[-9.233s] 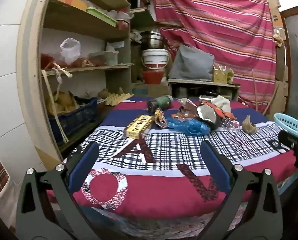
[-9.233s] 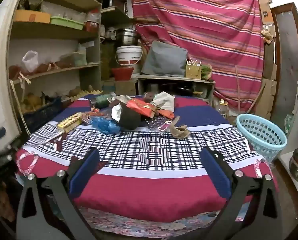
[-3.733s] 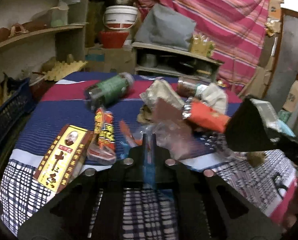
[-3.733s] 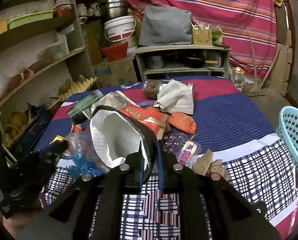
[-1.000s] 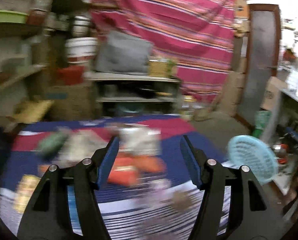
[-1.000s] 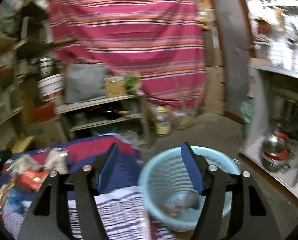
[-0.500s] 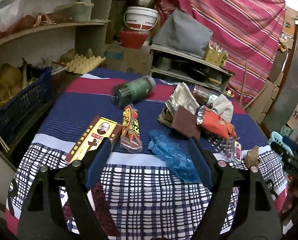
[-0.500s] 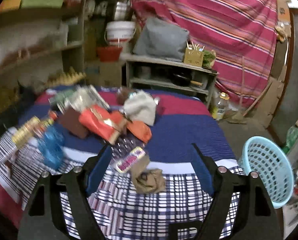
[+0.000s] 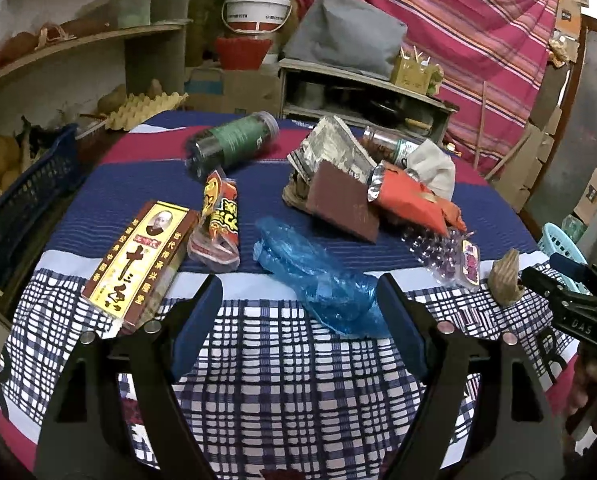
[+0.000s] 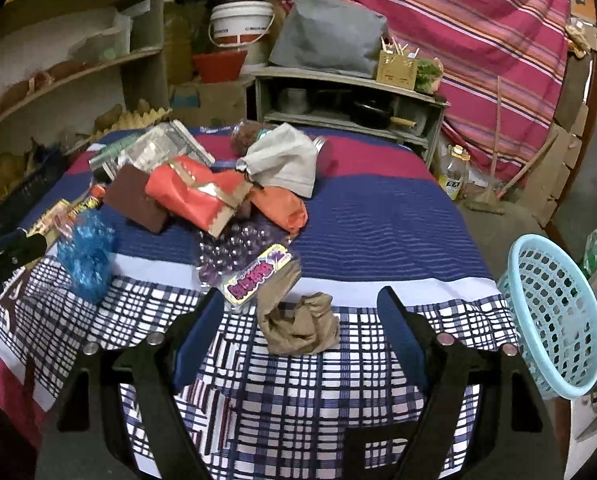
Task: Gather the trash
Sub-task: 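Grasp the brown paper bag with the right tool, then grasp the blue plastic bag with the left tool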
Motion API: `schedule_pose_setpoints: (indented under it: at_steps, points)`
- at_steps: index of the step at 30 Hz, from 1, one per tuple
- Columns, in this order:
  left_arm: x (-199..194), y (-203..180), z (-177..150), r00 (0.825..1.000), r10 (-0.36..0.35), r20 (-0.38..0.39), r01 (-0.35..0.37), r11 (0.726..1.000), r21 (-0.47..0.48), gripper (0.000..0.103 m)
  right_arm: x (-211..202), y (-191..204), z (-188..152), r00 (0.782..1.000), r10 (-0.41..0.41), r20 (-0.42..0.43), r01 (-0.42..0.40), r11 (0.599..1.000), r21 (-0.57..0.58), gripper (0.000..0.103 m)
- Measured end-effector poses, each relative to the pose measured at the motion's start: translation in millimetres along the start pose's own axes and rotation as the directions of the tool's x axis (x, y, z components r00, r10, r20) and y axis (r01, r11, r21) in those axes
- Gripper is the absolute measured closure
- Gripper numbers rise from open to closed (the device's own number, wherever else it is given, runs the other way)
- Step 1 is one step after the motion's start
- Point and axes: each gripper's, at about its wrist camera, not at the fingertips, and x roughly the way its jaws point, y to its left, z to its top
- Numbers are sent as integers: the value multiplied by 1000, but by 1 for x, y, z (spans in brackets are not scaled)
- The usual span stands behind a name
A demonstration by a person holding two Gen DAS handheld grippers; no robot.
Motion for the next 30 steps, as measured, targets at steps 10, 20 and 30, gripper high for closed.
schedule_pose_setpoints:
  at_steps: [10, 20, 30]
  points:
    - [21, -6, -9, 998, 3, -63, -3, 1000, 4, 23, 41, 2, -6, 984, 22, -178, -19, 1000, 15, 52]
    - [32, -16, -11, 998, -19, -66, 20, 1000, 10, 21, -2, -3, 5, 993, 110, -32, -107, 990, 95, 67]
    - [32, -16, -3, 989, -144, -36, 143, 989, -35, 97, -2, -14, 5, 994, 107, -15, -104, 987, 119, 66]
